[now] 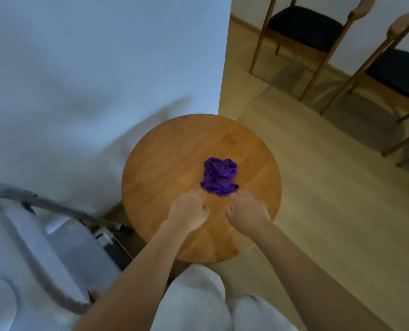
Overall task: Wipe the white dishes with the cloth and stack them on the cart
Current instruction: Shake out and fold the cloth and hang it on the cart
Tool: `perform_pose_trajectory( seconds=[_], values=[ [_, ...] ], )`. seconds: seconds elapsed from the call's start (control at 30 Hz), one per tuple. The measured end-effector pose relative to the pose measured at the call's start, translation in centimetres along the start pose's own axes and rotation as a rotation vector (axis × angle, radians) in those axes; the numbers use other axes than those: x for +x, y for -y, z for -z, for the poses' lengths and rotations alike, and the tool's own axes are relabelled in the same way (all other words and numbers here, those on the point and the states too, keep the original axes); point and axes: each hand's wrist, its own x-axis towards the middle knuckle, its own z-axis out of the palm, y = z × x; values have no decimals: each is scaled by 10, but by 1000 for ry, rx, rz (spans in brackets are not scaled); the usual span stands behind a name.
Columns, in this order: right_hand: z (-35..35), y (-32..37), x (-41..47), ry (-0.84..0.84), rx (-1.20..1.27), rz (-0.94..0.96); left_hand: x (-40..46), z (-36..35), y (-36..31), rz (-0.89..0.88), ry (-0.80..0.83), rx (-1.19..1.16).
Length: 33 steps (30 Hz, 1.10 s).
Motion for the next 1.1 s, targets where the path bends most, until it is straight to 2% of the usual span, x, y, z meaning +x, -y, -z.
perform_pose_trajectory(
  seconds=[0.2,0.37,0.53,0.67,0.8,0.87,0.93,1.03,1.1],
  values=[
    [-8,-18,55,95,-2,8,57,-16,-2,129,-22,-116],
    [-28,-33,108,133,22,49,98,-40,3,330,61,-207],
    [-47,-40,170,73,218,-105,136,-59,0,383,67,-273],
    [-66,-39,199,195,51,-86,146,-68,-1,433,55,-362],
    [-72,-45,208,105,-92,-30,136,-71,3,484,-26,-441],
    [-66,-40,208,4,18,-9,128,-67,8,497,-22,-432],
    [-49,-29,202,-55,283,15,120,-59,13,511,-17,-441],
    [-13,-6,189,56,660,69,104,-39,22,458,-81,-491],
    [14,8,182,167,704,206,91,-21,25,419,-161,-565]
  ],
)
